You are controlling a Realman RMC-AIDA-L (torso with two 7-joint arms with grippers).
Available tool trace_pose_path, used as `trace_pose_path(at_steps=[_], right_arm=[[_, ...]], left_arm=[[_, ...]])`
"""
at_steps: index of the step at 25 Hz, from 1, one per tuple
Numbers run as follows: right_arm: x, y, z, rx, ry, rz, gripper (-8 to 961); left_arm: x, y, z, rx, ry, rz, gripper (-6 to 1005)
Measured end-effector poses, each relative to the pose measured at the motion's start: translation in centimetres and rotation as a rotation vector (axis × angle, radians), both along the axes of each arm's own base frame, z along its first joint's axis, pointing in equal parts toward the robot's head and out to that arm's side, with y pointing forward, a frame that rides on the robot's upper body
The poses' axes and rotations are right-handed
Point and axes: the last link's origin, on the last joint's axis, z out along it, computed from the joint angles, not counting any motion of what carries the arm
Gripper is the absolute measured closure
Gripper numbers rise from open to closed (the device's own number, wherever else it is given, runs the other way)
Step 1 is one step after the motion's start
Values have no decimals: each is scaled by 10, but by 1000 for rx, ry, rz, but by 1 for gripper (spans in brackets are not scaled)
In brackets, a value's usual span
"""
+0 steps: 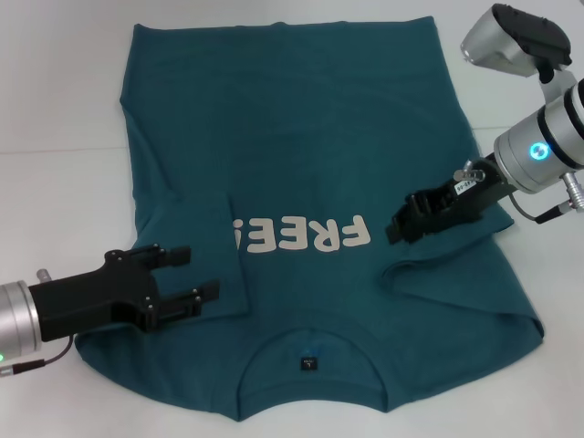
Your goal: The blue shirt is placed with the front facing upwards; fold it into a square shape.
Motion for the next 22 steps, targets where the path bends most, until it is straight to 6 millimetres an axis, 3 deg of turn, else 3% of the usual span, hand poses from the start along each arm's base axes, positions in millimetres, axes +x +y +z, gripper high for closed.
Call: trace_pose_path(at_steps=[5, 11, 16, 22], right_arm=[[14, 4, 17, 86, 31, -41, 656], [69, 5, 62, 280, 29, -182, 404], [97, 0, 77, 377, 42, -246, 274], [109, 0, 73, 417, 22, -260, 294]], left_arm=[[1, 1, 0, 1, -1, -2, 290], [0, 0, 0, 2, -4, 1, 289], [0, 0, -1, 2, -4, 1, 289], [2, 1, -2, 0, -2, -7, 288]])
